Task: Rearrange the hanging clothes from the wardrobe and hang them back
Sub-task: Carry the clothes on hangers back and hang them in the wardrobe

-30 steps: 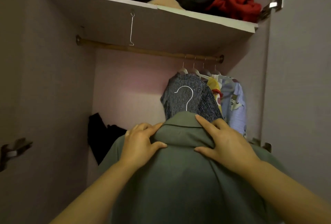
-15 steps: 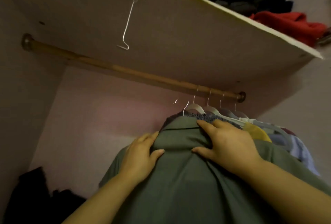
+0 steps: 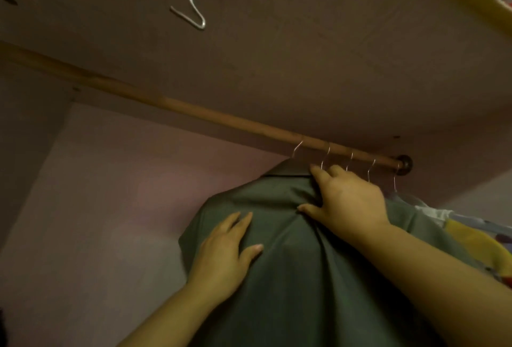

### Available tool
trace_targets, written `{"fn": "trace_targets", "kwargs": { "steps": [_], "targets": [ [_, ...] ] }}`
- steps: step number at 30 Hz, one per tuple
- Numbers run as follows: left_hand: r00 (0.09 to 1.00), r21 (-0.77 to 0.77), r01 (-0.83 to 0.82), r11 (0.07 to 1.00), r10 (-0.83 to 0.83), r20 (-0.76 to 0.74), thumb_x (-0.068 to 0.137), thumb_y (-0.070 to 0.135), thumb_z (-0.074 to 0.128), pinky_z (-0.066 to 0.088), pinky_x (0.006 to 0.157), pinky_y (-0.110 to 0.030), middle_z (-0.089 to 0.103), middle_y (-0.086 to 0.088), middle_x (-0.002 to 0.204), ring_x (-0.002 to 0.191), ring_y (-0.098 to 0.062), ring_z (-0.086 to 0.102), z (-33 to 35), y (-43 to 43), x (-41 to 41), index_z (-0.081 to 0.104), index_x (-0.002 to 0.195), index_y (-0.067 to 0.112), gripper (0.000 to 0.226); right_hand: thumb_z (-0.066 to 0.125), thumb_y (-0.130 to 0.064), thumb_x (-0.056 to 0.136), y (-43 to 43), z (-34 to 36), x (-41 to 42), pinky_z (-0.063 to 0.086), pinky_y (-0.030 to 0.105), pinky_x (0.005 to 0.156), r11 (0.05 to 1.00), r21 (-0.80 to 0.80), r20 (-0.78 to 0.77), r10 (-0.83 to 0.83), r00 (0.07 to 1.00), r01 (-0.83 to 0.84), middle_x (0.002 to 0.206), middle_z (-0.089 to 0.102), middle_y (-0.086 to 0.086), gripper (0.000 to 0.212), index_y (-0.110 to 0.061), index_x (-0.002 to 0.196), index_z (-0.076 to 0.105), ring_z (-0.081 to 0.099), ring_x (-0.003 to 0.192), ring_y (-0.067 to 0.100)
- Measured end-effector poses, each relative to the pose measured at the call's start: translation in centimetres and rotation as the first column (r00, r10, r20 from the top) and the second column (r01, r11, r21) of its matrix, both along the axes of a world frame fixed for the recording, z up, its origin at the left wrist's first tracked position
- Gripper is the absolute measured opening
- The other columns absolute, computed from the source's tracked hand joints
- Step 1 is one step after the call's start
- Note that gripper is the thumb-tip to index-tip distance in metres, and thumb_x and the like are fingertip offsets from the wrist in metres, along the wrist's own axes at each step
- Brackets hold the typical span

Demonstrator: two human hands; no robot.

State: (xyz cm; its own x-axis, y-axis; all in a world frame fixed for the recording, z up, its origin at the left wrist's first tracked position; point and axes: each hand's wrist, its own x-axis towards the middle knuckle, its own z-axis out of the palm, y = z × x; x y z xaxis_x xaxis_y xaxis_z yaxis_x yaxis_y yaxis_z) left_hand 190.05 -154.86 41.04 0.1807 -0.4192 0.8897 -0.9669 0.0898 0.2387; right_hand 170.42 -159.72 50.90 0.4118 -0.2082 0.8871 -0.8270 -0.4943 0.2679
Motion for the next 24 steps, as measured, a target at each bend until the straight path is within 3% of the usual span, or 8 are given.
{"fn": "trace_targets", "kwargs": {
  "steps": [4, 8, 13, 18, 24],
  "targets": [
    [0.999, 0.054, -0.029, 0.998, 0.030, -0.027, 0.090, 0.046, 0.051, 0.017, 0.113, -0.023, 0.022, 0.004, 0.154, 0.140, -0.012, 0.022, -1.3, 0.2, 0.6, 0.023, 0.146, 0.030, 0.065, 0.049, -0.059, 0.086, -0.4, -2.0, 0.8, 0.043, 0.031, 0.083, 1.000, -0.015, -0.021, 0.000, 1.000, 0.000, 0.126, 0.046, 0.003, 0.081, -0.022, 0.148, 0.012, 0.047, 0.113, 0.022],
    [0.999, 0.072, -0.043, 0.997, 0.044, -0.019, 0.089, 0.042, 0.055, 0.022, 0.113, -0.024, 0.029, 0.001, 0.150, 0.136, -0.014, 0.029, -2.2, 1.2, 0.4, 0.028, 0.145, 0.024, 0.065, 0.046, -0.062, 0.086, 0.2, -3.6, 0.6, 0.034, 0.035, 0.095, 1.000, -0.024, -0.030, -0.006, 1.000, 0.005, 0.132, 0.042, 0.006, 0.083, -0.021, 0.149, 0.010, 0.040, 0.122, 0.025],
    [0.996, 0.138, -0.090, 0.986, 0.093, -0.013, 0.088, 0.039, 0.058, 0.026, 0.110, -0.023, 0.036, 0.000, 0.144, 0.131, -0.016, 0.036, -4.1, 3.5, -1.0, 0.033, 0.143, 0.018, 0.064, 0.039, -0.056, 0.091, 2.1, -7.6, -0.6, 0.006, 0.045, 0.115, 0.999, 0.035, -0.105, 0.024, 0.994, -0.021, 0.154, 0.016, 0.008, 0.066, -0.029, 0.147, 0.018, 0.010, 0.142, 0.028],
    [0.988, 0.271, -0.149, 0.951, 0.151, 0.011, 0.089, 0.038, 0.056, 0.029, 0.109, -0.028, 0.035, -0.002, 0.145, 0.131, -0.018, 0.036, -6.8, 7.5, -3.7, 0.031, 0.143, 0.017, 0.063, 0.038, -0.052, 0.092, 5.1, -13.3, -3.5, 0.005, 0.046, 0.115, 0.970, 0.232, -0.189, 0.115, 0.975, -0.070, 0.149, 0.026, 0.003, 0.061, -0.031, 0.146, 0.020, 0.012, 0.141, 0.025],
    [0.964, 0.476, -0.252, 0.843, 0.262, 0.046, 0.089, 0.042, 0.055, 0.034, 0.106, -0.034, 0.036, -0.003, 0.144, 0.130, -0.021, 0.038, -12.4, 15.6, -10.3, 0.031, 0.144, 0.019, 0.064, 0.039, -0.051, 0.093, 11.9, -22.2, -9.8, 0.008, 0.044, 0.115, 0.877, 0.477, -0.295, 0.218, 0.930, -0.054, 0.145, 0.029, 0.002, 0.062, -0.030, 0.147, 0.017, 0.019, 0.138, 0.023]
  ]
}}
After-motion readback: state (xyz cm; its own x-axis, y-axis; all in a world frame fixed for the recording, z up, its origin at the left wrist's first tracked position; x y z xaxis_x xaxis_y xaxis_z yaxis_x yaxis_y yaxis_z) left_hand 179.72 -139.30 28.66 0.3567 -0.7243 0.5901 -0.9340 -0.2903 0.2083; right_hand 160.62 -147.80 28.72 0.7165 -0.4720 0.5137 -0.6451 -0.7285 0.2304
